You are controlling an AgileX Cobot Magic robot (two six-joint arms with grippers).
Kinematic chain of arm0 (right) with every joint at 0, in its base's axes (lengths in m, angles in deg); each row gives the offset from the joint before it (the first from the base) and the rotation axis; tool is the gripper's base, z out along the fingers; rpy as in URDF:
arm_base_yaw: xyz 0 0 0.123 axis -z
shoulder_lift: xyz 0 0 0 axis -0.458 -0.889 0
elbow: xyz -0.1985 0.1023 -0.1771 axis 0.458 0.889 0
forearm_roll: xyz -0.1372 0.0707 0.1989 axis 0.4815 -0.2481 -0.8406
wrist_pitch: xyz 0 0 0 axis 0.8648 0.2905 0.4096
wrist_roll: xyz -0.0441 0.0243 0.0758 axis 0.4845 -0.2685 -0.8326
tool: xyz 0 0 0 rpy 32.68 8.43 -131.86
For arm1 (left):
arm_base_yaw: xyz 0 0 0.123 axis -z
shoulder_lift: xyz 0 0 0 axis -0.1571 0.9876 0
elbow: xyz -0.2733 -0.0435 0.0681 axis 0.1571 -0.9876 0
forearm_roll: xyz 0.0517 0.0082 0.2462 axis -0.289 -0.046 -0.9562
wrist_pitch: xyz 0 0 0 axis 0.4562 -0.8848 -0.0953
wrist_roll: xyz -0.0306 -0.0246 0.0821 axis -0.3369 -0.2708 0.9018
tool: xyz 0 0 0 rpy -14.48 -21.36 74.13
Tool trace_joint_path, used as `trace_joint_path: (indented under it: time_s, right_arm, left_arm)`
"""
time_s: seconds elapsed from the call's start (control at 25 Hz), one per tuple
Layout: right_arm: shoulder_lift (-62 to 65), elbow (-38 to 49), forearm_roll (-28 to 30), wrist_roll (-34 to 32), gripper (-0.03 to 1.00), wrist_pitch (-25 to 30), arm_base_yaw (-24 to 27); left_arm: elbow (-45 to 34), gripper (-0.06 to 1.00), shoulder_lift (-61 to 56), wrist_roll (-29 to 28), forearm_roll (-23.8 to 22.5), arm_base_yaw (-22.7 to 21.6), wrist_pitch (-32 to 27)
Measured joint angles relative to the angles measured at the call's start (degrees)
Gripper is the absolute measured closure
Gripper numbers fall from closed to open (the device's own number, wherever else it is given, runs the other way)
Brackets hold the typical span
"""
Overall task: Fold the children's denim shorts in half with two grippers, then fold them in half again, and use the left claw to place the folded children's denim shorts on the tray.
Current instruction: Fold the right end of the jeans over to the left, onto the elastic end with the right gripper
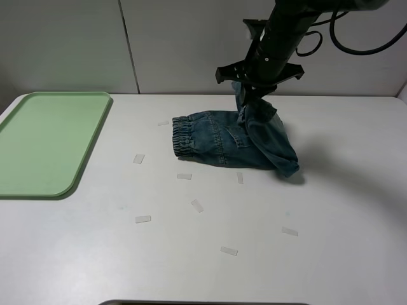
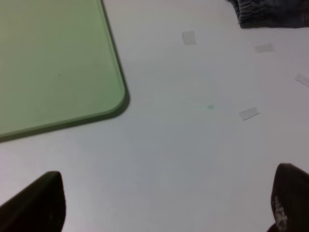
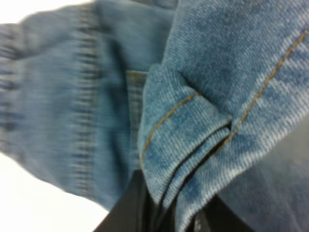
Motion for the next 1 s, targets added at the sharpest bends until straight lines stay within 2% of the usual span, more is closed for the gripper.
trace_joint_path:
  time_s: [0.24, 0.56, 1.0]
  right_arm:
    - [0.00, 0.00, -2.70, -0.07, 0.88, -4.37, -3.00]
    - [-1.55, 0.00, -4.35, -0.31, 0.88, -5.11, -4.26]
    - [-1.61, 0.00, -6.88, -3.50, 0.88, -10.28, -6.48]
  left_arm:
    - [0.00, 0.10, 0.00, 0.00, 0.00, 0.00, 0.00]
    - [0.00, 0.10, 0.00, 0.00, 0.00, 0.00, 0.00]
    - [0.00, 0.10, 0.00, 0.00, -0.06, 0.00, 0.00]
